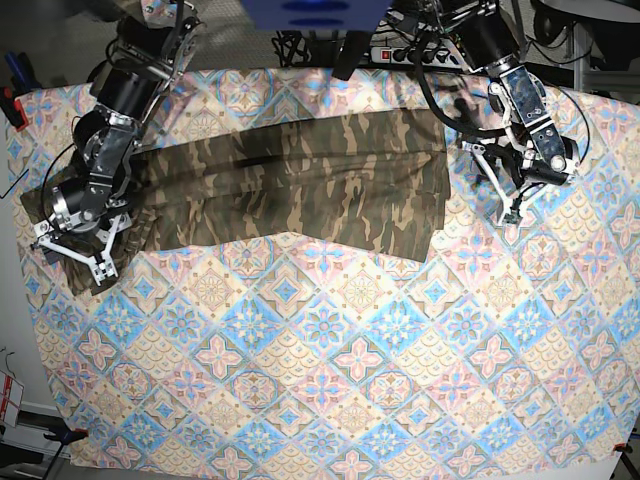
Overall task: Fold the T-shirt properly
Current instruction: 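Open the left gripper and move it to the shirt's other end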
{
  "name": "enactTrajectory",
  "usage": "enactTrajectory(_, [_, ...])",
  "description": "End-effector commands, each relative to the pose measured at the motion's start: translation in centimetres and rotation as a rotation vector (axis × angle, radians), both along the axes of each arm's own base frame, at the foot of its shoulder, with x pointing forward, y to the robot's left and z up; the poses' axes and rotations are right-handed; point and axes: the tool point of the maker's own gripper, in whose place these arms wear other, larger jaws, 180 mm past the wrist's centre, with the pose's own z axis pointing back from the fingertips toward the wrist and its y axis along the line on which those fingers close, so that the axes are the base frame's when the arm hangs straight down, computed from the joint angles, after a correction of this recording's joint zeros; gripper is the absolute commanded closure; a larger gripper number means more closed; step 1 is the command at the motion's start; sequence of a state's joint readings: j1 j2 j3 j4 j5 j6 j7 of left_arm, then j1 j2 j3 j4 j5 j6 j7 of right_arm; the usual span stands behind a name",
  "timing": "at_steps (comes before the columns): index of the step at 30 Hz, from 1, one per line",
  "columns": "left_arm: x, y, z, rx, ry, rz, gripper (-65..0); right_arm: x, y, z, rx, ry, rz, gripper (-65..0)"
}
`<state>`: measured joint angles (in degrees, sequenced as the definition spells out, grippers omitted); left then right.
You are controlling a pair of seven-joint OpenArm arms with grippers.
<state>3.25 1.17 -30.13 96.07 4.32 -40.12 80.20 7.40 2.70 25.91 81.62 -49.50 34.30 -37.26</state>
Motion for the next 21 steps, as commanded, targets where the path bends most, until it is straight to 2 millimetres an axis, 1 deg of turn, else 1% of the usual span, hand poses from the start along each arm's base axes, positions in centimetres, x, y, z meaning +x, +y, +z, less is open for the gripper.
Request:
enactTrajectory(1, [0.5, 0.1, -0.1, -0.028, -0.012, 0.001, -37.1, 0.6, -0.5, 1.0, -0.025, -0.024, 0.004, -48.3])
enactTrajectory(2, [0.4, -0.6, -0.8, -0.085, -0.007, 0.003, -37.1, 0.6, -0.3, 0.9, -0.026, -0.02, 0.011, -48.3])
enactTrajectory(3, [0.4, -0.9, -1.1, -0.124, -0.012, 0.005, -37.1, 0.5, -0.1, 0.8, -0.027, -0.014, 0.016, -48.3])
enactTrajectory(4, [0.5, -1.2, -1.1, -0.165, -0.027, 0.007, -37.1, 0.3, -0.1, 0.6, -0.027, -0.007, 0.018, -48.3])
enactTrajectory(7, [1.2, -2.3, -0.2, -0.279, -0.099, 0.008, -37.1, 0.3, -0.1, 0.6, -0.027, -0.009, 0.019, -48.3])
enactTrajectory(12, [4.2, -2.4, 4.3, -0.409, -0.287, -0.026, -37.0, -0.1, 0.1, -0.4, -0.012, 0.019, 0.019, -48.3])
enactTrajectory(14, [5.1, -2.6, 6.1, -0.429, -0.348, -0.049, -37.0, -0.1, 0.1, -0.5, -0.011, 0.021, 0.019, -48.3])
enactTrajectory(15, [5.3, -2.7, 6.7, -0.436, -0.367, -0.057, -37.0, -0.2, 0.1, -0.7, -0.008, 0.025, 0.019, -48.3])
enactTrajectory(16, [5.4, -2.8, 6.9, -0.444, -0.375, -0.059, -37.0, -0.2, 0.1, -0.7, -0.008, 0.025, 0.019, -48.3])
enactTrajectory(18, [5.3, -2.8, 6.5, -0.454, -0.365, -0.052, -37.0, -0.2, 0.1, -0.7, -0.008, 0.025, 0.019, -48.3])
enactTrajectory(21, [4.6, -2.9, 4.8, -0.484, -0.314, -0.021, -37.0, -0.2, 0.1, -0.7, -0.008, 0.024, 0.02, -48.3])
